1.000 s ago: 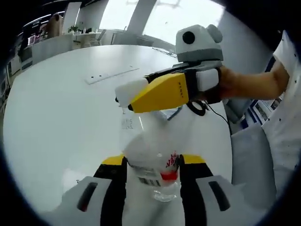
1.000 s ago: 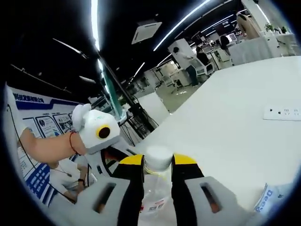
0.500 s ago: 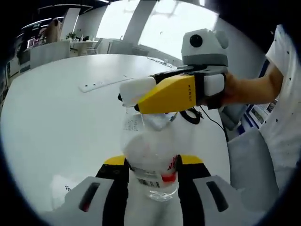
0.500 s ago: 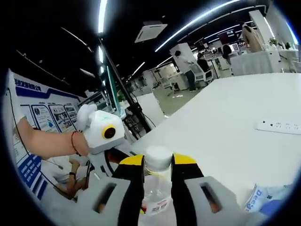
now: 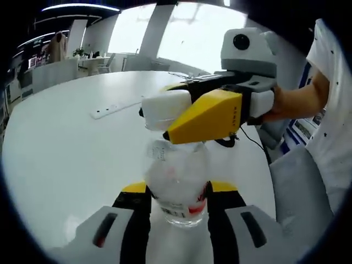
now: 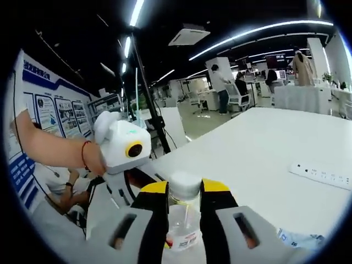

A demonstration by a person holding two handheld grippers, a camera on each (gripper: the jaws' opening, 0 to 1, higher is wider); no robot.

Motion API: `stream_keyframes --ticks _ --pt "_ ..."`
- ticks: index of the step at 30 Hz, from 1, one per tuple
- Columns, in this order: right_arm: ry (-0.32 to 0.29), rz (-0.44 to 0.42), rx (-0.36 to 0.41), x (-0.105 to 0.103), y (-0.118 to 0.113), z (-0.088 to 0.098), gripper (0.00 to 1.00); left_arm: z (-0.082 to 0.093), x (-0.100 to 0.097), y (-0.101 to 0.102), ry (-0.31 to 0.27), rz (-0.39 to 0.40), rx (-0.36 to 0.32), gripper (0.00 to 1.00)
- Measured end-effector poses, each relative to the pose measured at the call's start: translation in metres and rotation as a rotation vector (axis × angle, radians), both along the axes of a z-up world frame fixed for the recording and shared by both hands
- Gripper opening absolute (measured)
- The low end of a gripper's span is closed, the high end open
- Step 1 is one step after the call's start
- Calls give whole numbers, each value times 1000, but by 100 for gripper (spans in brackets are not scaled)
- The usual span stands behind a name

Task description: Arrange the tabletop items into an orderly group along one side of the table until the central work area is clear of visible clutter.

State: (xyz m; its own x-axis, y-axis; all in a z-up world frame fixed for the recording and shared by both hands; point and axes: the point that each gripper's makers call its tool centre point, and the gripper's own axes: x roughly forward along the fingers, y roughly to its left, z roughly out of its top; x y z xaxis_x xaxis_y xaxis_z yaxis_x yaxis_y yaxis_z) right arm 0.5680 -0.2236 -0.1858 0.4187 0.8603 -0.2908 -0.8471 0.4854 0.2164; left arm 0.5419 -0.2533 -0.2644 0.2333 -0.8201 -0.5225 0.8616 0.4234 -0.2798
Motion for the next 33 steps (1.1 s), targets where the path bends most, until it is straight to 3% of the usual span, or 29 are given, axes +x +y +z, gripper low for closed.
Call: stream_keyframes --ticks 11,21,33 --pt "-128 -29 -30 9 -2 9 18 8 20 1 -105 -24 15 38" --pt "-238 -42 -86 21 4 12 18 12 40 5 -165 -16 24 38" --pt "-264 -67 -118 24 4 7 19 7 45 8 -185 -31 27 38"
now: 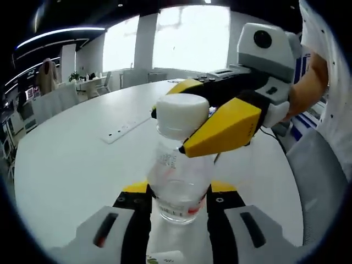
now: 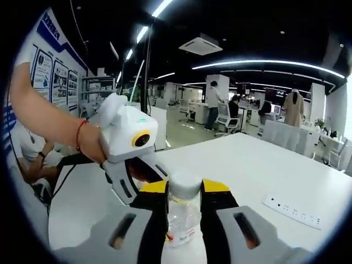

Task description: Arrange the tabletop items into an orderly group along one side of the table until the central work area is clear of visible clutter.

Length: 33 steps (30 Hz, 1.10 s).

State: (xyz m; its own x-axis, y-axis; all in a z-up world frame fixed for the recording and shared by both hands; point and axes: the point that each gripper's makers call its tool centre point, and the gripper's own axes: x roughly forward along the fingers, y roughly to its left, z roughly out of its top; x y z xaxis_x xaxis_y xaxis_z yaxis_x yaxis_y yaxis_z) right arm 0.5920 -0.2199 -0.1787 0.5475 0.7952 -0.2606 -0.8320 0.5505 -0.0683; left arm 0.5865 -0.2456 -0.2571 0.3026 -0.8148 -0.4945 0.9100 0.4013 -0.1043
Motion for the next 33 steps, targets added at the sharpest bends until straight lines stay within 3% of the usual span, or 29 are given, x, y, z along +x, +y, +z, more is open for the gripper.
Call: stream_keyframes --ticks 20,33 --pt "-34 -13 -53 -1 -2 -3 20 -3 2 -2 -19 -35 -8 38" --pt "-52 -6 -96 -7 -2 -5 21 -4 -1 0 -14 -19 -2 39"
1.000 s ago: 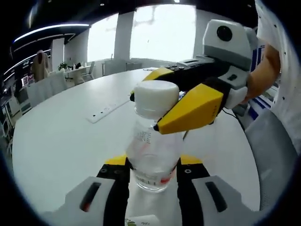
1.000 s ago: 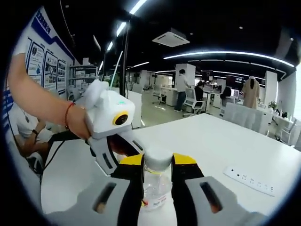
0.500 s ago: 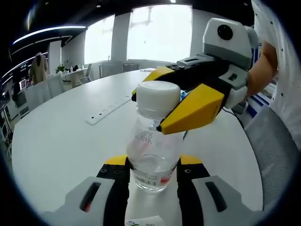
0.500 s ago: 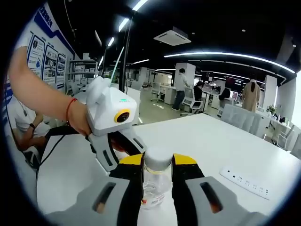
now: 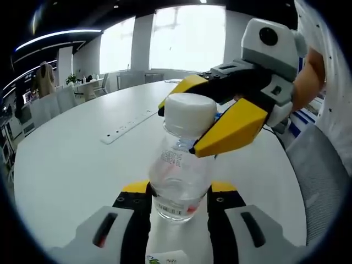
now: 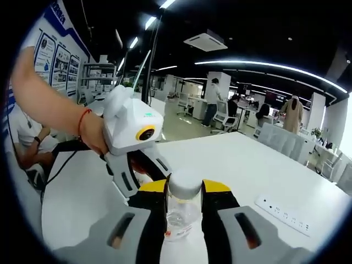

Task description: Arrange the tabletop items into an orderly group along one side of the table until the central work area is clear of visible clutter.

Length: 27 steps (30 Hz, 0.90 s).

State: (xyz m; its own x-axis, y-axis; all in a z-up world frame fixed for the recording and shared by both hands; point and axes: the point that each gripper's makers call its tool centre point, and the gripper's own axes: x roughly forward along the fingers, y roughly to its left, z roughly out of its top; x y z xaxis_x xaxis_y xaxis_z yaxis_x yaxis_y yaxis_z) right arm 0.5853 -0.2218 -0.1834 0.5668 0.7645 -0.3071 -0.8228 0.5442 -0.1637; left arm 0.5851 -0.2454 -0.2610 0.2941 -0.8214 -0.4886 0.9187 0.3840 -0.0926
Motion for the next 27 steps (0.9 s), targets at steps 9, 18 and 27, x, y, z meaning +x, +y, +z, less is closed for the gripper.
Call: stream_keyframes --ticks 9,18,27 --pt "11 -7 -12 0 -3 -3 25 3 2 4 3 29 -12 43" --pt "19 -11 0 1 -5 0 30 3 -1 4 26 48 -18 49" --pt "28 -16 12 0 -9 4 31 7 -6 8 56 81 -35 55"
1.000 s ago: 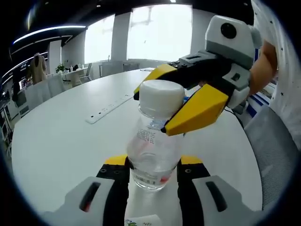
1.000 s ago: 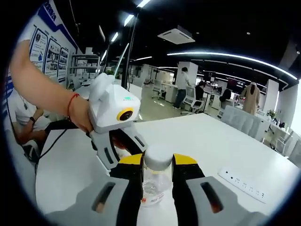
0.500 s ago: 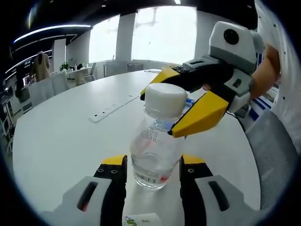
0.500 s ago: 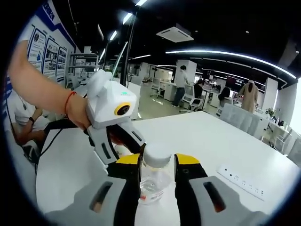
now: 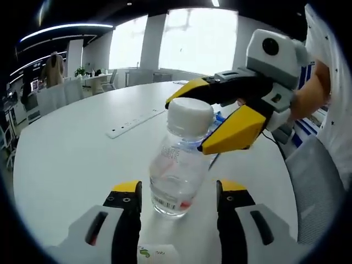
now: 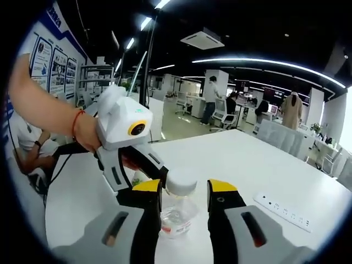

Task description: Arrange the tabletop items into an orderly group along one side of the table until the central work area is clear of visible clutter.

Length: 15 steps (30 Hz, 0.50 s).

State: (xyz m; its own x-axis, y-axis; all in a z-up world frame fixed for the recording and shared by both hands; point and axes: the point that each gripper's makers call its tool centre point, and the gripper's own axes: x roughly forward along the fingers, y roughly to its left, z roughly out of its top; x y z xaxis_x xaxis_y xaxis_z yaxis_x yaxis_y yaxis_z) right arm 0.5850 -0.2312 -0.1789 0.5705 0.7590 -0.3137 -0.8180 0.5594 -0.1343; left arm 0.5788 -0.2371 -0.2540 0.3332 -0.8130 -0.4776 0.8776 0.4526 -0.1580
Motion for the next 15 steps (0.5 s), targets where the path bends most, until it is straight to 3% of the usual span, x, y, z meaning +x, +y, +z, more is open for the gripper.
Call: stream_keyframes --ticks 15 --pt "-6 -8 16 -6 -9 15 32 18 -6 24 3 70 -18 58"
